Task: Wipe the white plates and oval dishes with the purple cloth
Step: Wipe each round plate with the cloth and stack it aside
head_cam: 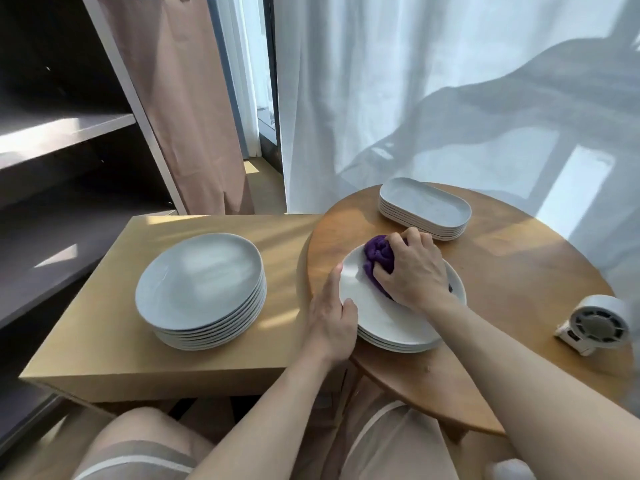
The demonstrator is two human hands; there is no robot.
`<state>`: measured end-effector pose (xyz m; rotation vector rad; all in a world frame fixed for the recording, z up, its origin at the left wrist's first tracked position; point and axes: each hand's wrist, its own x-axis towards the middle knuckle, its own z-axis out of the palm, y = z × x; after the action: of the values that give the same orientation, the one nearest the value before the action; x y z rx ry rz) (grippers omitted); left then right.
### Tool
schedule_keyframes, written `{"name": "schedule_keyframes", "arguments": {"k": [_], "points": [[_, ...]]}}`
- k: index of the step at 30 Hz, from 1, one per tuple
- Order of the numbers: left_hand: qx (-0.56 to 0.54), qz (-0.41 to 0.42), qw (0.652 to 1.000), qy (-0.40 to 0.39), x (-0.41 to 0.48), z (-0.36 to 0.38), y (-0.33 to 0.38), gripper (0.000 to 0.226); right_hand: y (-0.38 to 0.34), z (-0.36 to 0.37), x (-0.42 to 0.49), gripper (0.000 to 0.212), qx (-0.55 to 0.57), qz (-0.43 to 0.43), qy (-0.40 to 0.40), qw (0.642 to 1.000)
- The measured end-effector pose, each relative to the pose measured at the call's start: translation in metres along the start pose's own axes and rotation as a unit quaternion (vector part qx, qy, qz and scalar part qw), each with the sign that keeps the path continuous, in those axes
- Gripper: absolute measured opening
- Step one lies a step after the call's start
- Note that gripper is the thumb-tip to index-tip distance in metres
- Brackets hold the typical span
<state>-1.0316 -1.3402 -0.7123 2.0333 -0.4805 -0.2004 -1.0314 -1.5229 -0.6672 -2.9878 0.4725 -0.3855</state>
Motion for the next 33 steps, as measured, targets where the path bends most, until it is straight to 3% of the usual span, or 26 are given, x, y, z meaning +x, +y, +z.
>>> {"name": "schedule_keyframes", "arguments": {"k": [11,19,33], "points": [[-0.001,-0.005,1.000,-0.017,-0.002,-0.001,0.001,0.067,0.029,-0.034,-0.026,0.060,-0.092,0.016,-0.065,0.993],[-0.031,0.002,0.999,-0.021,0.001,-0.001,-0.001,0.070,0.021,-0.039,-0.057,0.062,-0.046,0.034,-0.114,0.992],[-0.055,0.028,0.998,0.001,0.007,0.007,-0.012,0.074,-0.026,-0.023,-0.059,0.045,0.068,-0.013,-0.098,0.993]]}}
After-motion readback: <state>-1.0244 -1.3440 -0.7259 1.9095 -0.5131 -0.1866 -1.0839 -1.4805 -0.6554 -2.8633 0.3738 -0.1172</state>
